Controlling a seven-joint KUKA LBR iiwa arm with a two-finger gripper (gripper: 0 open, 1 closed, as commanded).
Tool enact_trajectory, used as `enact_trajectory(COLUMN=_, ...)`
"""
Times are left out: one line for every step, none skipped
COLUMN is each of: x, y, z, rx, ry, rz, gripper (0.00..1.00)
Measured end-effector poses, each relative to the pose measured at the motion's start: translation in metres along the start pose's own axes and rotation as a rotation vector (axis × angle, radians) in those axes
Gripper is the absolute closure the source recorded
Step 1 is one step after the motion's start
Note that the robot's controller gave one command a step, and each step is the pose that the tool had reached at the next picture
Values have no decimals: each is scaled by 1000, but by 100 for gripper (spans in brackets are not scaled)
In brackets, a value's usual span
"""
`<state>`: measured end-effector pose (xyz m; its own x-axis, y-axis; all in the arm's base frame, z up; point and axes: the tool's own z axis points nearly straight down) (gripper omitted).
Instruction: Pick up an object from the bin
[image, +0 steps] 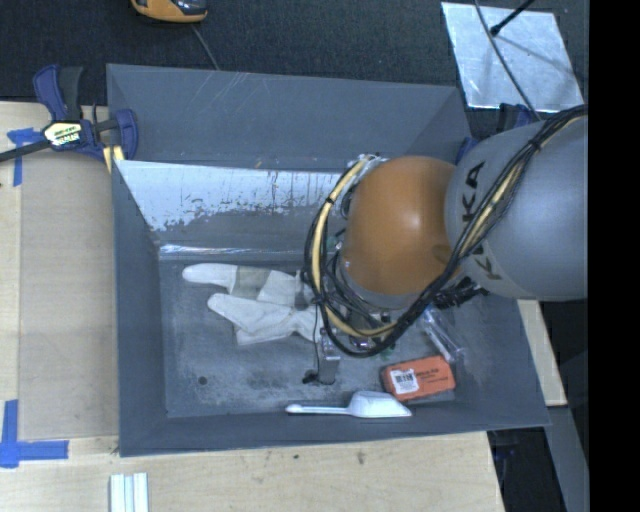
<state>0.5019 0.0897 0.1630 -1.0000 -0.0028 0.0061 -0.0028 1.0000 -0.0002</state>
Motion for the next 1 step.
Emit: enact_trajectory(x=-2, y=-1, z=-5, rx=-1, ry=-8, rz=3, gripper=0)
